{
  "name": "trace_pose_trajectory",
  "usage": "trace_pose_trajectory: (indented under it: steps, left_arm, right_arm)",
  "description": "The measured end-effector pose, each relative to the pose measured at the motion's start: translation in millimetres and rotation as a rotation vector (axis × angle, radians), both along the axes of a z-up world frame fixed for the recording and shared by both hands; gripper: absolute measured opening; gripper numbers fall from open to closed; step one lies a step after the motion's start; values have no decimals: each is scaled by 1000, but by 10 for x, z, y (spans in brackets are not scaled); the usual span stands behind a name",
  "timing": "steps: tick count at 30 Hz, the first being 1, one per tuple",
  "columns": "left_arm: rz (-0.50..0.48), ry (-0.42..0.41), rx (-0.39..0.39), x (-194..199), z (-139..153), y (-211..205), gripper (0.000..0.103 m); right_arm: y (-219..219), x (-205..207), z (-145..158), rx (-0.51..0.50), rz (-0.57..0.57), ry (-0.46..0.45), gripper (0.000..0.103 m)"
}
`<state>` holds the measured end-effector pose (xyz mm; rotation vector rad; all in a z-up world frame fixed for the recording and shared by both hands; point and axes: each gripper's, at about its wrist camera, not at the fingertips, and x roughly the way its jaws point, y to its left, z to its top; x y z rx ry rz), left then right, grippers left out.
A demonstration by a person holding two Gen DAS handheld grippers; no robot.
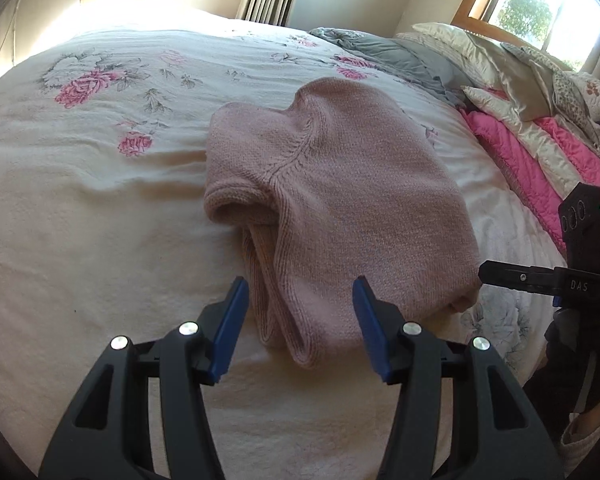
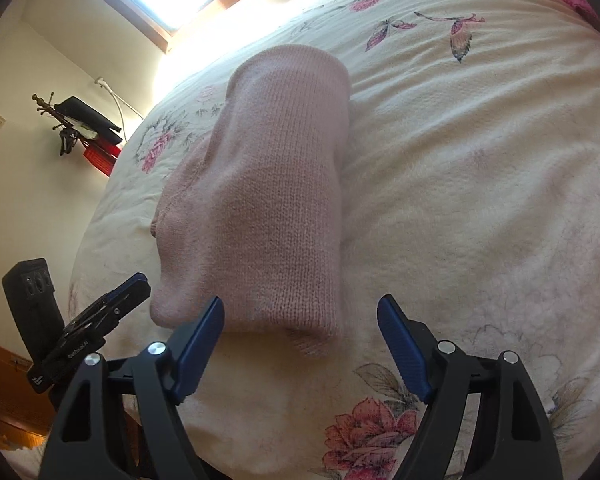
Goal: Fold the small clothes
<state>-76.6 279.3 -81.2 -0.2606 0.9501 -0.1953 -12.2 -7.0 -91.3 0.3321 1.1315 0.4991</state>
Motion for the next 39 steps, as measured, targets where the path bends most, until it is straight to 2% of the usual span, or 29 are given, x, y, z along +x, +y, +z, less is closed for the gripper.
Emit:
trace_pose_trajectory:
  steps: [3, 6, 8, 9, 11, 12, 13, 15, 16, 19, 23, 26, 30, 39]
  left_arm:
    - [5, 53, 47, 14, -221, -18, 53]
    - [17, 86, 15, 9, -371, 39, 56]
    - [37, 90, -15, -22, -364, 99, 57]
    - [44, 87, -13, -41, -330, 111, 57]
    - [45, 64, 8, -105, -214, 110, 58]
    - [46, 52, 25, -140, -143, 104, 62]
    - [49, 43, 42, -177, -76, 100, 69]
    - [59, 30, 51, -250, 61, 109, 75]
    - [64, 26, 49, -286, 118, 120, 77]
    - [92, 31, 85, -369, 288, 128, 86]
    - [104, 6, 126, -481, 499, 93, 89]
    - [118, -1, 175, -567, 607, 52, 90]
    - [141, -12, 242, -679, 730, 8, 90]
    - [146, -32, 269, -876, 936, -56, 90]
  right_arm:
    - [-39, 16, -155, -40, -24, 29, 79]
    - [-87, 16, -215, -4, -38, 42, 78]
    - [-81, -19, -169, -25, -36, 23, 78]
    - [-67, -43, -121, -49, -35, 8, 78]
    - [-59, -91, -11, -122, -50, -17, 86]
    - [-54, -132, 53, -160, -64, -32, 92]
    - [-45, -175, 119, -190, -73, -54, 93]
    - [-19, -273, 242, -224, -74, -94, 95]
    - [-1, -325, 297, -242, -74, -108, 99]
    - [93, -463, 425, -315, -85, -133, 99]
    - [180, -595, 562, -317, -90, -160, 99]
    - [205, -696, 673, -354, -113, -170, 99]
    - [236, -838, 829, -352, -115, -203, 99]
    - [294, -1049, 981, -387, -105, -237, 99]
